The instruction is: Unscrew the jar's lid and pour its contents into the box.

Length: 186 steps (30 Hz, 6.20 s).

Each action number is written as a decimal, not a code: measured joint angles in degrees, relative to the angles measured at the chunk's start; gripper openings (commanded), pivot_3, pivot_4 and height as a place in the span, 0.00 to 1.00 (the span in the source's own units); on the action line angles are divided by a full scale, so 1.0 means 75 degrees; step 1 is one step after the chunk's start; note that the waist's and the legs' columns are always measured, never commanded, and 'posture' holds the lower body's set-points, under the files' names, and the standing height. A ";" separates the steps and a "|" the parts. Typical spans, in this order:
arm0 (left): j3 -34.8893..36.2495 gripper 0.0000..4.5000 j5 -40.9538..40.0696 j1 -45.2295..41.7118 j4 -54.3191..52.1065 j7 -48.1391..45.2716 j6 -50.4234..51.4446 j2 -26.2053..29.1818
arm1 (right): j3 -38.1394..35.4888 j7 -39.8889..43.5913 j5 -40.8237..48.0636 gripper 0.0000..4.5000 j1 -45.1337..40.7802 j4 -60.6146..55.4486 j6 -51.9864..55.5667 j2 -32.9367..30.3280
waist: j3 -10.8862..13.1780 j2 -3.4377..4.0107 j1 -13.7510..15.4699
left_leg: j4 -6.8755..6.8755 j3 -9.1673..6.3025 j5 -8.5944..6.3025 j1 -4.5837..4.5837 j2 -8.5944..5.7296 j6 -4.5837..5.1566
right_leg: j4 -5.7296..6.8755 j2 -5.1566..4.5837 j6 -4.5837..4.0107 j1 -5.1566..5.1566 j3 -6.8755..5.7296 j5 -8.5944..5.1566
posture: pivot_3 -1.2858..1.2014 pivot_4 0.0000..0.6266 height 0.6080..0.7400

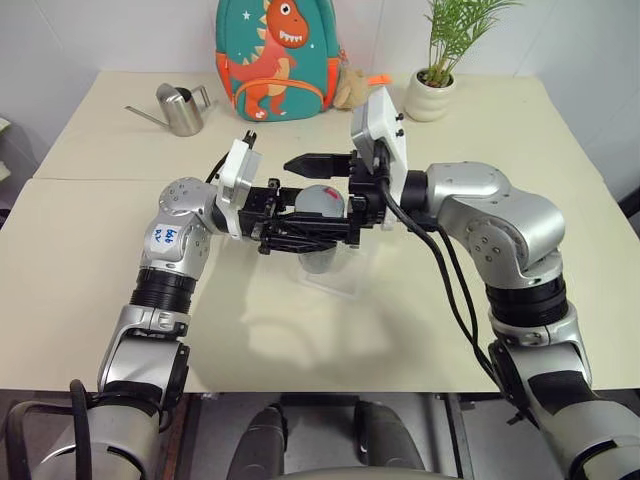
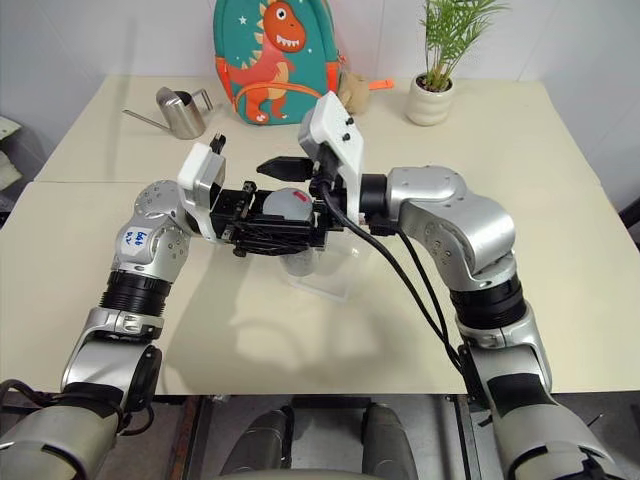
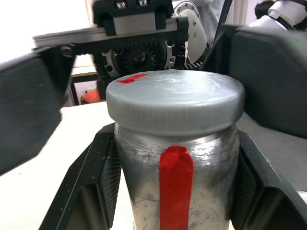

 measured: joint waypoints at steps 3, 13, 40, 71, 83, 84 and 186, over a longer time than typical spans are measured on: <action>0.0005 0.54 0.0000 0.0021 -0.0001 0.0000 0.0000 0.0001 | -0.0125 -0.0107 0.0096 1.00 0.0116 -0.0271 0.0220 -0.0181 | 0.0000 0.0000 0.0002 | 0.0003 0.0000 0.0000 0.0000 0.0000 0.0000 | 0.0002 0.0000 0.0000 0.0000 0.0000 0.0000 | 0.52 0.24 1.00; 0.0032 0.54 0.0000 0.0018 0.0039 0.0000 -0.0002 0.0002 | -0.0422 -0.0347 0.0454 1.00 0.0277 -0.0820 0.0730 -0.0719 | 0.0000 0.0000 0.0002 | 0.0003 0.0000 0.0000 0.0000 0.0000 0.0001 | -0.0001 0.0000 0.0000 0.0001 0.0001 0.0000 | 0.52 0.24 1.00; 0.0067 0.54 0.0001 0.0005 0.0168 0.0000 -0.0040 0.0004 | -0.0897 -0.0882 0.1213 1.00 0.0555 -0.1500 0.1314 -0.1284 | 0.0000 0.0000 0.0003 | 0.0002 0.0001 -0.0001 0.0000 0.0001 0.0002 | -0.0003 0.0000 0.0000 0.0001 0.0001 0.0000 | 0.52 0.24 1.00; 0.0065 0.54 0.0003 -0.0132 0.0366 0.0000 -0.0195 -0.0131 | -0.0060 -0.1269 0.0726 1.00 -0.0082 -0.0444 0.0621 0.0162 | 0.0000 0.0000 -0.0001 | 0.0003 0.0001 -0.0001 0.0000 0.0000 0.0002 | 0.0001 0.0001 0.0000 0.0001 0.0002 0.0000 | 0.52 0.24 1.00; 0.0065 0.54 0.0003 -0.0130 0.0364 0.0000 -0.0232 -0.0122 | 0.0067 -0.1050 0.0278 1.00 -0.0055 -0.0340 0.0427 0.0045 | 0.0000 0.0000 0.0000 | 0.0003 0.0001 -0.0001 0.0000 0.0000 0.0002 | 0.0001 0.0000 0.0000 0.0001 0.0001 0.0000 | 0.52 0.24 1.00; 0.0066 0.54 0.0003 -0.0130 0.0364 0.0000 -0.0232 -0.0118 | 0.0062 -0.1043 0.0280 1.00 -0.0049 -0.0353 0.0431 0.0021 | 0.0000 0.0000 -0.0001 | 0.0003 0.0001 -0.0001 0.0000 0.0000 0.0002 | 0.0001 0.0001 0.0000 0.0001 0.0001 0.0000 | 0.52 0.24 1.00; 0.0068 0.54 0.0007 -0.0131 0.0586 0.0000 -0.0375 -0.0090 | 0.0030 -0.0670 0.0645 0.71 -0.0188 -0.1178 0.1235 -0.1145 | 0.0000 0.0000 0.0003 | 0.0003 0.0001 -0.0001 -0.0001 0.0001 0.0003 | -0.0002 0.0000 0.0000 0.0001 0.0001 0.0000 | 0.52 0.24 1.00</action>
